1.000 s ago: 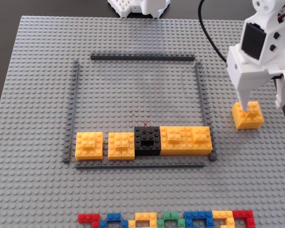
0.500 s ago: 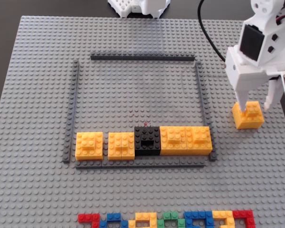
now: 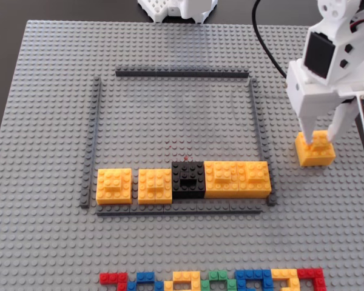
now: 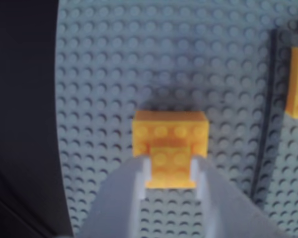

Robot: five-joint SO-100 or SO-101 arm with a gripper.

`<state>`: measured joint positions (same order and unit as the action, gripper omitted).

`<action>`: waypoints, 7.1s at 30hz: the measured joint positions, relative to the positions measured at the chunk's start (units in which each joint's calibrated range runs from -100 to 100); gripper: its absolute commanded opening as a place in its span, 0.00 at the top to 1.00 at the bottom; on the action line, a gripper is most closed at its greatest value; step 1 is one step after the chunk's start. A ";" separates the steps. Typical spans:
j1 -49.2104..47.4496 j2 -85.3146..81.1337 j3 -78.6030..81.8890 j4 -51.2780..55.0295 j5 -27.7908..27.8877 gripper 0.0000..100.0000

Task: Grab the cube and place it into the grid

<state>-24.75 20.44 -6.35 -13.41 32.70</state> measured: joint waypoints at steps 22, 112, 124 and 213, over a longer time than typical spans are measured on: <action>0.58 -0.76 -6.97 6.79 0.54 0.96; 13.27 -11.11 11.39 2.39 10.16 0.97; 12.91 -10.09 11.12 2.39 10.01 0.97; 14.44 -18.49 9.71 4.49 9.72 0.83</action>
<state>-10.32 1.95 3.35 -8.91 42.42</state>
